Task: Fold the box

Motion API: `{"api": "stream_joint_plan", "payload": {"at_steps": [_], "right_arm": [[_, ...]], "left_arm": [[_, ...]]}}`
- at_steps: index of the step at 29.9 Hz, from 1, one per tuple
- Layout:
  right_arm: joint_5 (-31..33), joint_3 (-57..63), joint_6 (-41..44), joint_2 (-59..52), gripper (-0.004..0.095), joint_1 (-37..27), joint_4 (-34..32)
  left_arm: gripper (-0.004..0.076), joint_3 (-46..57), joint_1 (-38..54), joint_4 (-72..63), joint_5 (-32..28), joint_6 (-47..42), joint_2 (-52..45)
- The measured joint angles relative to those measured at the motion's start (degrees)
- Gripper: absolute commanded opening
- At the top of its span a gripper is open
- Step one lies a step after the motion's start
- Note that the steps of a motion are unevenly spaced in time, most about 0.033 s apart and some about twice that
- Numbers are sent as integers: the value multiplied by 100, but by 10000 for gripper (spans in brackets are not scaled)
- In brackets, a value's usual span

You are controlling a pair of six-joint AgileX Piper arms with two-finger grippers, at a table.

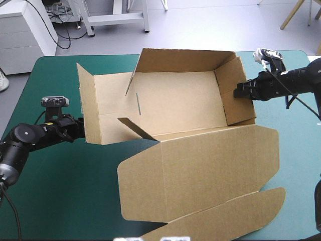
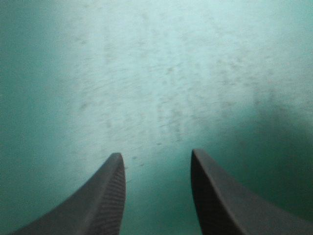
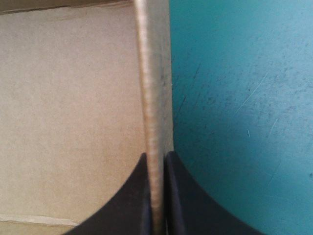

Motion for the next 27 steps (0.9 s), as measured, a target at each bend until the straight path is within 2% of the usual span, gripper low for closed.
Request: {"api": "stream_joint_plan", "payload": {"at_steps": [3,8,12,16,27], "right_arm": [[-78,188,-120,-13,-14,0,94],[-203,281,-209,-17,-14,0,118],[-228,298,-248,-17,-14,0,126],[-269,305,-261,-17,-14,0,122],[-368,305,-264,-17,-14,0,108]], "left_arm": [[310,0,0,-1236,364,997,92],[313,0,0,-2887,1045,2045,233],[367,0,0,-3782,1639,2682,319],[426,0,0,-4330,2026,2934,330],[426,0,0,-4983,2827,2910,330]]}}
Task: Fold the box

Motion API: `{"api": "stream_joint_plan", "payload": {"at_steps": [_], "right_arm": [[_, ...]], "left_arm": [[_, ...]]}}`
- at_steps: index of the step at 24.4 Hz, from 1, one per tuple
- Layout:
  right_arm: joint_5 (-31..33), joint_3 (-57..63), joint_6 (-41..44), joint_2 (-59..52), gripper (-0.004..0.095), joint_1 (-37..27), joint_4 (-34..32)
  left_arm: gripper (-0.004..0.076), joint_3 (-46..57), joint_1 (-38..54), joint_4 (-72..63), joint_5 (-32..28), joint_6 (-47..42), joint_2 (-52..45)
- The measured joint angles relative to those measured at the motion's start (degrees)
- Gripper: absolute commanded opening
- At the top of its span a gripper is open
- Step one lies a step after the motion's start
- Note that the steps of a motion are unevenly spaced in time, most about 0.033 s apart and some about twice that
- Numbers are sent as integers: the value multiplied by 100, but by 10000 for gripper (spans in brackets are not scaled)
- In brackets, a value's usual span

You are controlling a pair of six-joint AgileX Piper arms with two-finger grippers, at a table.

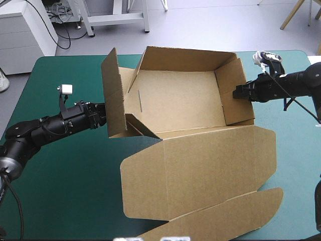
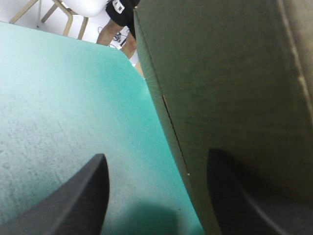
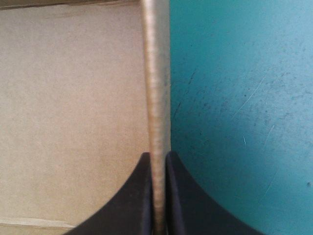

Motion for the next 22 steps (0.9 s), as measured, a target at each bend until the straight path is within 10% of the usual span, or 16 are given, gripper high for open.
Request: {"api": "stream_joint_plan", "payload": {"at_steps": [22], "right_arm": [[-86,0,146,-2,-10,0,-23]], "left_arm": [[447,-1735,-1295,526,-554,-977,148]]}}
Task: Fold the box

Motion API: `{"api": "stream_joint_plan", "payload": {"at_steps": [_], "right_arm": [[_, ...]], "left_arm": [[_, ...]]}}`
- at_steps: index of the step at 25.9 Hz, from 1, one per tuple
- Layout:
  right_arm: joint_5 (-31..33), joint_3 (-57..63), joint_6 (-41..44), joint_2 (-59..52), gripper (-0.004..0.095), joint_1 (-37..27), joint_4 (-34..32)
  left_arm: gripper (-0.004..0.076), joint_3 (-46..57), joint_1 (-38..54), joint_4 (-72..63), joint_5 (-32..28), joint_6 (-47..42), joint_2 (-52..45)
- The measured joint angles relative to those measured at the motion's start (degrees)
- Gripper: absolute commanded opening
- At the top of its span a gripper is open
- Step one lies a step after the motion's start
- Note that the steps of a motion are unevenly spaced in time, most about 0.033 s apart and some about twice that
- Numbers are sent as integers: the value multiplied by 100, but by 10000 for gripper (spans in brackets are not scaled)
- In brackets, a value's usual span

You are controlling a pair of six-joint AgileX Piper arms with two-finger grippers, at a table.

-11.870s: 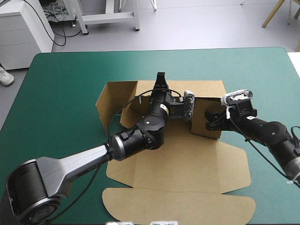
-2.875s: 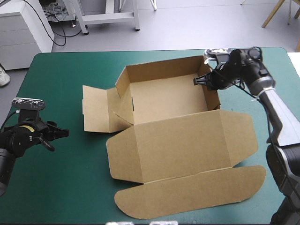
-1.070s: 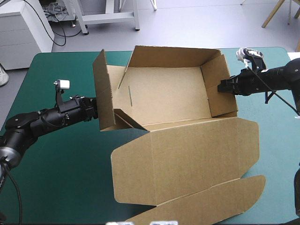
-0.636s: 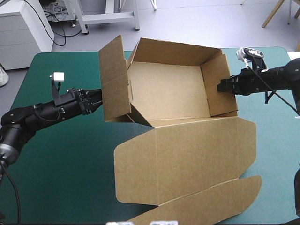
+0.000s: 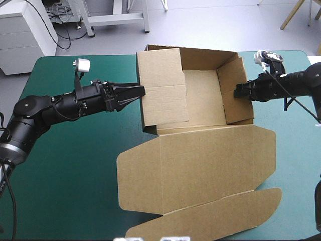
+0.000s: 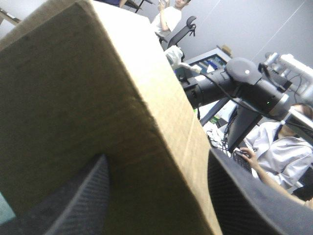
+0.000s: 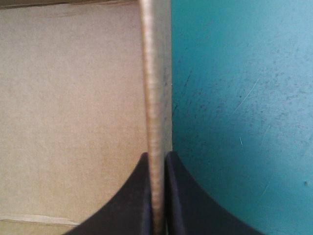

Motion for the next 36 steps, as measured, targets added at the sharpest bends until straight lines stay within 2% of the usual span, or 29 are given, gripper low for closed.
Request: {"api": "stream_joint_plan", "payload": {"at_steps": [3,11,15,18,26,36], "right_arm": [[-157,0,159,0,-3,57,-49],[-798,1,748,0,-3,678,-290],[-1166,8,1190,0,-3,1044,-690],[-1306,8,1503,0,-3,1235,-914],[-1494,8,1902,0,1,1441,-1123],[-1554,8,2934,0,3,1947,-2206]], "left_arm": [[507,-311,-14,685,-168,-302,88],[508,-812,-65,1758,-628,-965,183],[507,-1317,-219,2840,-638,-1776,547],[504,-1886,-230,3740,-407,-2528,833],[477,-2947,-424,5351,238,-3619,1373],[442,-3667,-1111,7260,827,-4453,1860]]}}
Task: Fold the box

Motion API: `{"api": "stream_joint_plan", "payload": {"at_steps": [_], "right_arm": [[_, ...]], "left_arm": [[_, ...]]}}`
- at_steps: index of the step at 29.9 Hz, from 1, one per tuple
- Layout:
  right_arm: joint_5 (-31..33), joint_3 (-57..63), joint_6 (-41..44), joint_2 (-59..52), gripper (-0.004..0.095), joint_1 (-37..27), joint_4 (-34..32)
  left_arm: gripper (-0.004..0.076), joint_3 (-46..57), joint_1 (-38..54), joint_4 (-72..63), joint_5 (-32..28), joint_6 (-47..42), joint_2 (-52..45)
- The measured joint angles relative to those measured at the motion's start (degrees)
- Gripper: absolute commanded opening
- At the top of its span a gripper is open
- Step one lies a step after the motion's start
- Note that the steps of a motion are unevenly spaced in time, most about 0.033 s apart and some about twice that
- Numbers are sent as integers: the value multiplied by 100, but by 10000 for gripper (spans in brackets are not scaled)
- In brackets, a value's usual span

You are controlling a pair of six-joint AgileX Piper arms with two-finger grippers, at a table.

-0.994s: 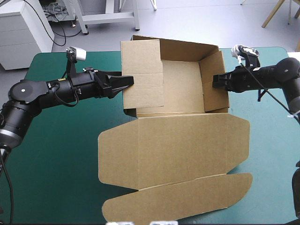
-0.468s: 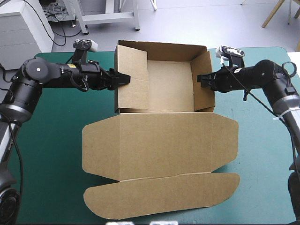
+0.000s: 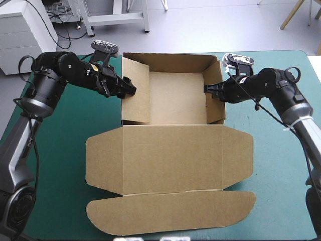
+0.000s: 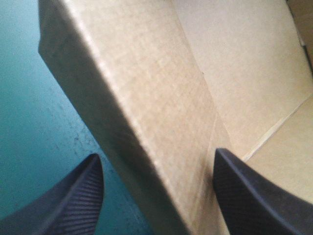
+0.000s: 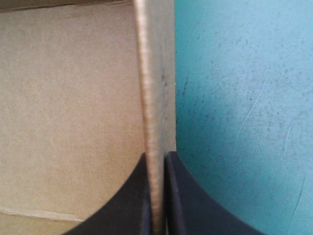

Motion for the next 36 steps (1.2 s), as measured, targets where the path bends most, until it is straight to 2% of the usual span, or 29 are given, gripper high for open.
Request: {"api": "stream_joint_plan", "payload": {"at_steps": [10,19,23,31,36], "right_arm": [[-75,0,355,191,3,89,-166],[-277,5,497,434,3,344,-241],[-362,5,546,530,3,414,-282],[-285,-28,662,594,3,438,-453],[-185,-187,693,711,3,490,-815]], "left_arm": [[369,-19,-59,351,176,-229,280],[160,-24,-59,671,281,-297,540],[0,-30,-59,826,280,-364,661],[-10,-30,-54,964,63,-544,888],[-10,-30,-39,826,-86,-548,1034]]}}
